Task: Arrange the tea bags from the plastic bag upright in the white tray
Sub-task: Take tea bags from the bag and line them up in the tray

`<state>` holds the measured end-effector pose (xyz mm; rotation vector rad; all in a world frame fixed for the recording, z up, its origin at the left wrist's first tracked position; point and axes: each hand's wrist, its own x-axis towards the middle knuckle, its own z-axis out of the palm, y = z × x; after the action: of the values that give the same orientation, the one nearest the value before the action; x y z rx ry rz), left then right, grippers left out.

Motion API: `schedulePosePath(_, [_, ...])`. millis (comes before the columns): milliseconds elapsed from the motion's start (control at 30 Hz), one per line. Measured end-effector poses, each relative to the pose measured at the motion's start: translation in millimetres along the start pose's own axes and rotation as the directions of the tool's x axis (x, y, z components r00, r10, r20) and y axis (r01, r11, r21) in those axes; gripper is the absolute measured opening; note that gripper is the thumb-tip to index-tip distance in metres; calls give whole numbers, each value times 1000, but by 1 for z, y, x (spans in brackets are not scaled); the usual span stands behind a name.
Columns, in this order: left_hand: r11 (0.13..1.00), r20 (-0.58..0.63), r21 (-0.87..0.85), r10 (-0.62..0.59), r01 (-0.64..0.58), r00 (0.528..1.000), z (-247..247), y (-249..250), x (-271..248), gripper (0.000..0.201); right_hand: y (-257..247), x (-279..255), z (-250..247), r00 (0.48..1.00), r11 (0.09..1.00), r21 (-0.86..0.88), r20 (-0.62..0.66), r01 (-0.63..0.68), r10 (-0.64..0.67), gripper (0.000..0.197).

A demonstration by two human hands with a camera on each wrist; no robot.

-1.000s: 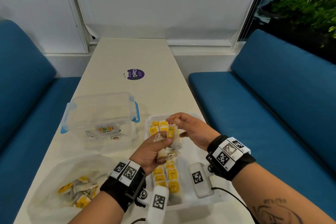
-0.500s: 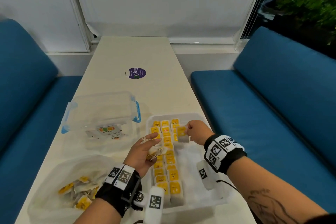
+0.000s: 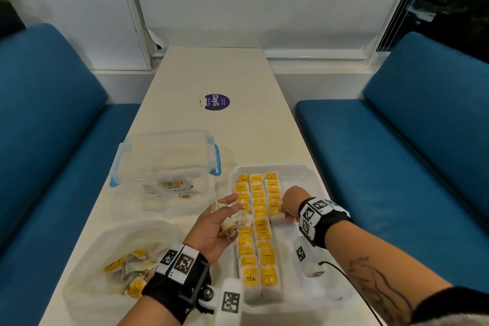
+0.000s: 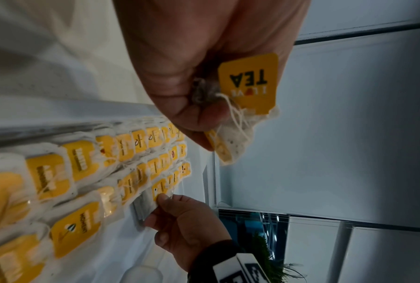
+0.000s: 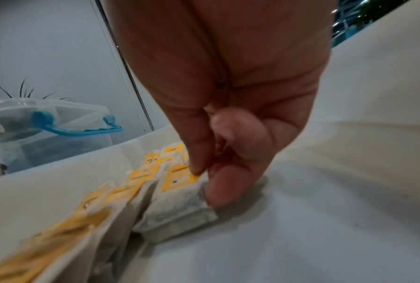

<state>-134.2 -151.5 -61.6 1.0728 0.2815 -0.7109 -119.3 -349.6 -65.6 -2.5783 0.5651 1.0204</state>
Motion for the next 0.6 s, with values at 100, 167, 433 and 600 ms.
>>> schedulePosePath(100, [1000,26,-21,-6,6,1000,-1,0,0,21,5,13,8,997,998,47,-59,-47,50,26])
schedulePosePath(167, [999,47,-44,-12,14,999,0,-1,1,24,9,17,8,978,994,100,-198,-39,58,26])
schedulePosePath(433, [973,132,-224,-18,48,991,12,1,3,32,-7,-68,-7,858,530,727,-158,437,-489,16])
schedulePosePath(600, [919,177,-391,24,48,984,20,1,0,37,-1,-79,4,772,487,632,-308,602,-556,39])
